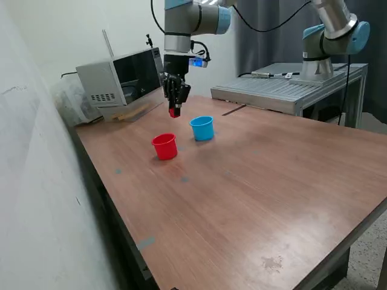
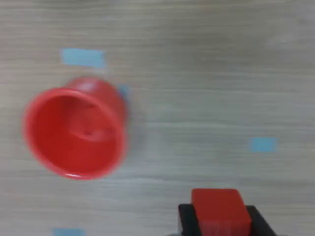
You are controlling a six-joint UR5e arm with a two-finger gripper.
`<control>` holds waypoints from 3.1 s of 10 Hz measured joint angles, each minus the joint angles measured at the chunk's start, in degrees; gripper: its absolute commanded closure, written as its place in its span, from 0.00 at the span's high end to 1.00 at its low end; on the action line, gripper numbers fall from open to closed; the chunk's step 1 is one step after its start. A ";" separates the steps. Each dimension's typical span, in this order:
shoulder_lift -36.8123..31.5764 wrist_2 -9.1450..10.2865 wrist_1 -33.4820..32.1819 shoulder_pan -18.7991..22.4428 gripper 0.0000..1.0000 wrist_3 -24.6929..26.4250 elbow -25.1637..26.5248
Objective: Place red objects in the red bin, and blue objects in the blue bin.
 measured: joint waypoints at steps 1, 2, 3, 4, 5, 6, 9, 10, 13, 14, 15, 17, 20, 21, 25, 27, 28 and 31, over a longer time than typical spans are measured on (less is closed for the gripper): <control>1.77 0.02 0.02 -2.41 0.00 -0.31 -1.32; 3.85 0.02 0.02 -4.48 0.00 -0.59 -2.69; 5.86 0.03 0.00 -6.10 0.00 -0.84 -3.86; 7.47 0.03 -0.07 -7.16 0.00 -1.07 -4.73; 8.52 0.03 -0.18 -7.76 0.00 -1.24 -5.26; 9.11 0.06 -0.28 -8.05 0.00 -1.37 -5.56; 9.46 0.11 -0.07 -7.78 1.00 -2.04 -5.35; 9.38 0.10 0.21 -7.22 1.00 -2.94 -5.28; 7.22 0.05 2.77 -5.25 1.00 -4.46 -3.89; 4.35 0.04 4.45 -4.66 1.00 -4.36 -1.72; 0.04 0.04 6.72 -3.62 1.00 -4.02 1.48; -11.35 0.04 13.73 -0.19 1.00 -2.26 8.54; -30.06 -0.39 27.42 5.95 1.00 3.69 16.64; -34.79 -0.48 32.08 7.76 1.00 5.87 18.05; -45.65 -0.39 42.99 11.94 1.00 10.36 21.15; -48.54 -0.31 44.57 12.78 1.00 10.62 23.78; -49.43 -0.30 46.88 14.21 1.00 10.60 24.81; -50.32 -0.31 56.22 17.92 1.00 10.06 26.29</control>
